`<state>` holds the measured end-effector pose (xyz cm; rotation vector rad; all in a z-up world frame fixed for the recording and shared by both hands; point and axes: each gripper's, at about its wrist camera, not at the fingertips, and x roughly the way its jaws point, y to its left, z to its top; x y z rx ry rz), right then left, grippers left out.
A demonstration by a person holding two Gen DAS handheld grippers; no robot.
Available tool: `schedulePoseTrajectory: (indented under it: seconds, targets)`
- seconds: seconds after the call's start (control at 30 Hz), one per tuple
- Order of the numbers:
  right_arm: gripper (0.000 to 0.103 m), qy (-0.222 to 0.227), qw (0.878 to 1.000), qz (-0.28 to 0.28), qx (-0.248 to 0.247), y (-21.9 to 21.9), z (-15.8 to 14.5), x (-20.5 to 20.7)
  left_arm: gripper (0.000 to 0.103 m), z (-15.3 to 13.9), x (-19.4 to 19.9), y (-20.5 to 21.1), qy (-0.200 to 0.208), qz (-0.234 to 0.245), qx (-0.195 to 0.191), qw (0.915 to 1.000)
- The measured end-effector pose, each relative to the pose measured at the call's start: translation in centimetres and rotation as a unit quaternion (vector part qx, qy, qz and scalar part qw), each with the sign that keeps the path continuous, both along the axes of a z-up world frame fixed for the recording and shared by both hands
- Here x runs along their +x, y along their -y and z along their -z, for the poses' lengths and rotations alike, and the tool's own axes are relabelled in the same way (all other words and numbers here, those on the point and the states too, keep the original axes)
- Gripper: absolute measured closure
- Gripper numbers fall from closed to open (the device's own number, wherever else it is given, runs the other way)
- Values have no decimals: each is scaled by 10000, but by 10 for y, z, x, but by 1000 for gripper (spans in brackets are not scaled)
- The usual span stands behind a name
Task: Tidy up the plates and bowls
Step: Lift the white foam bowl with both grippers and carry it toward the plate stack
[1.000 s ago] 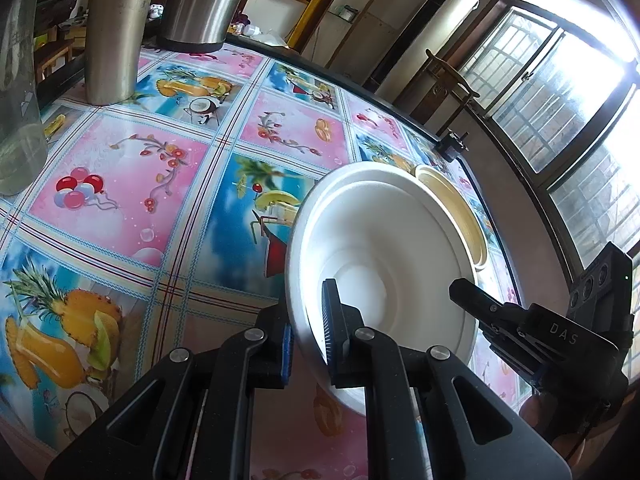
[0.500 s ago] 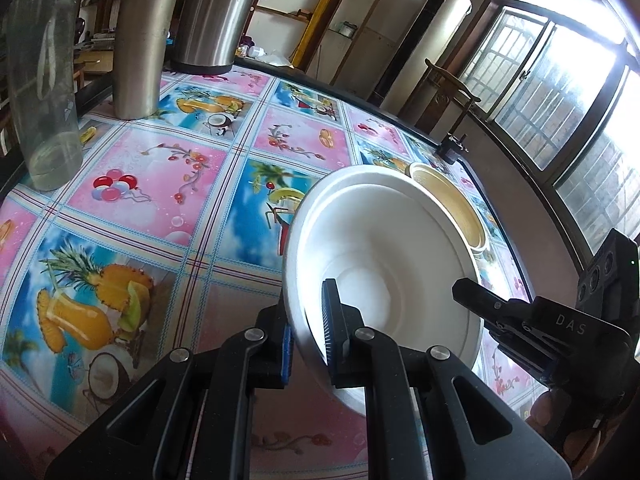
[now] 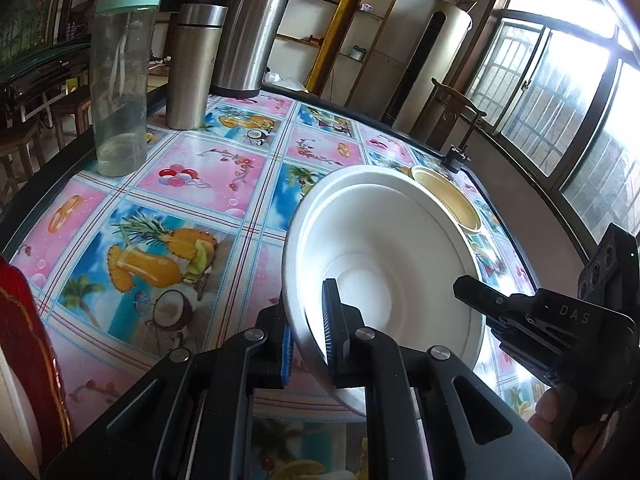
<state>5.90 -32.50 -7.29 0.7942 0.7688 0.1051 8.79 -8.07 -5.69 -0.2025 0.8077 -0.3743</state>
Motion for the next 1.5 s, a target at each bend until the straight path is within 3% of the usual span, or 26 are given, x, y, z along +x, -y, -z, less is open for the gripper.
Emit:
schedulePoseTrajectory:
  seconds: [0.5,0.93,1.5]
  targets:
    - [95,471,9983,-333,39,-42,-21,-33,92,-30,-56,-38,599,-356,238,9973]
    - [93,719,9950,-685,-89,-90,-47,-42,92,-49,-82,-82,944,-743,212,9925]
    - [92,752,9858,-1476,-273,-186,-59,-33,92,-52,-100,-162,1020,-1438,277,9840]
